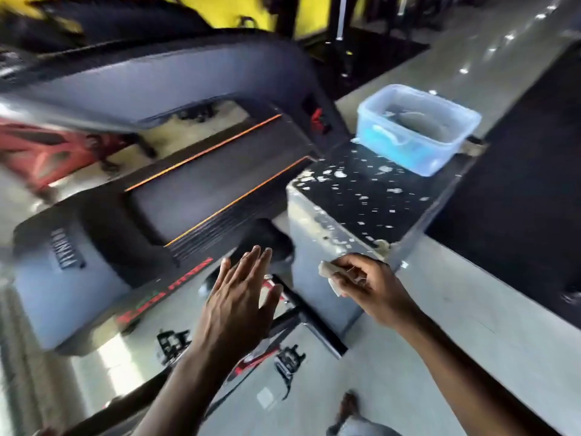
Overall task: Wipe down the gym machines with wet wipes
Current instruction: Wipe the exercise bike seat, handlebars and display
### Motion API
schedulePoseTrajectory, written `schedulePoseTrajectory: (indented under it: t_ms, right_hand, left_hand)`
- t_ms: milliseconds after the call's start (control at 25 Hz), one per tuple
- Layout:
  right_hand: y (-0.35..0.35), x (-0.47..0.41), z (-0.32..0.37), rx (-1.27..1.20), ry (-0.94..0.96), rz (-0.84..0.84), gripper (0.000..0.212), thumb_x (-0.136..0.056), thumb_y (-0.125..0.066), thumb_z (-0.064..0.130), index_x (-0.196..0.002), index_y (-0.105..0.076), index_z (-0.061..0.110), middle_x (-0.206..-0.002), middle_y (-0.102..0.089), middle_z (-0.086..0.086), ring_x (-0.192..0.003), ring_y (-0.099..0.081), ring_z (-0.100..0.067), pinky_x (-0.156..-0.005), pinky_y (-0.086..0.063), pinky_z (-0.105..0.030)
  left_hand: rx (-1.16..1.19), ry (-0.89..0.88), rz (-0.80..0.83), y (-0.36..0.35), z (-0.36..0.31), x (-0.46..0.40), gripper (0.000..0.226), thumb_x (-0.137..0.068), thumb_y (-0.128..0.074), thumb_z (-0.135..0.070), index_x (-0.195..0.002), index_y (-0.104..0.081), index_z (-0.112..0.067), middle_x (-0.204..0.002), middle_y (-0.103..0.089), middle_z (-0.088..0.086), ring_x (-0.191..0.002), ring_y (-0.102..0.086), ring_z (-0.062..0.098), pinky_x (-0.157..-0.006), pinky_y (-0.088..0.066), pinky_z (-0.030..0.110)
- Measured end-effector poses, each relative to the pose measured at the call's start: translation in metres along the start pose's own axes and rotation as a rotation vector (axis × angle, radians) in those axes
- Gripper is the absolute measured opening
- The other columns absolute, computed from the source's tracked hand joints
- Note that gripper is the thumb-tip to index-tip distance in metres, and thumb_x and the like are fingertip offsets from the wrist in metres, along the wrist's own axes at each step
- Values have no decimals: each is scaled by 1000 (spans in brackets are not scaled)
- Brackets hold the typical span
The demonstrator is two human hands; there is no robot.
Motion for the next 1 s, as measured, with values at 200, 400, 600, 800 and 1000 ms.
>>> schedulePoseTrajectory:
  t_ms: [200, 400, 600, 800, 1000]
  right_hand:
    - [124, 19, -71, 32, -187, -209, 16, -96, -71, 32, -111, -70, 28, -94, -73, 18, -83, -71, -3, -74, -55, -30]
    - [218, 64, -124, 118, -330, -453, 6, -95, -70, 25, -100, -69, 28, -86, -71, 16, -77, -67, -2, -68, -51, -21]
    - [315, 131, -207, 123, -548, -717, 15, -91, -65, 39, -93, -62, 54, -91, -68, 21, -74, -67, -4, -67, -52, -26]
    - [440, 146, -300, 161, -664, -876, 8, -93, -65, 38, -96, -63, 45, -90, -69, 12, -74, -69, -5, -66, -45, -14]
    - [583, 121, -377, 164, -747, -816, 12, -95, -67, 30, -98, -68, 42, -96, -68, 18, -82, -65, 1, -68, -40, -6]
  left_hand:
    - [129, -271, 94, -71, -126, -108, 64, -101, -38, -52, -151, -49, -13, -152, -54, 6, -141, -50, 23, -126, -19, 44]
    - [324, -438, 363, -176, -238, -168, 63, -98, -44, -54, -151, -48, -21, -153, -51, 0, -136, -54, 25, -112, -45, 43]
    - [381, -579, 599, -272, -360, -233, 71, -92, -40, -65, -156, -37, -34, -158, -40, -16, -141, -47, 11, -111, -45, 39]
    - [375, -652, 717, -387, -504, -329, 61, -100, -54, -54, -155, -37, -35, -158, -40, -16, -139, -49, 9, -110, -45, 39]
    - [359, -612, 790, -450, -622, -441, 65, -94, -51, -63, -153, -40, -39, -154, -47, -15, -139, -49, 9, -110, -45, 41]
Point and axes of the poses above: each hand's wrist, its own x-axis away from the middle knuckle, its own y-axis out of the back of the hand, z = x × y, the point moved 6 cm from there along -x, towards the middle knuckle
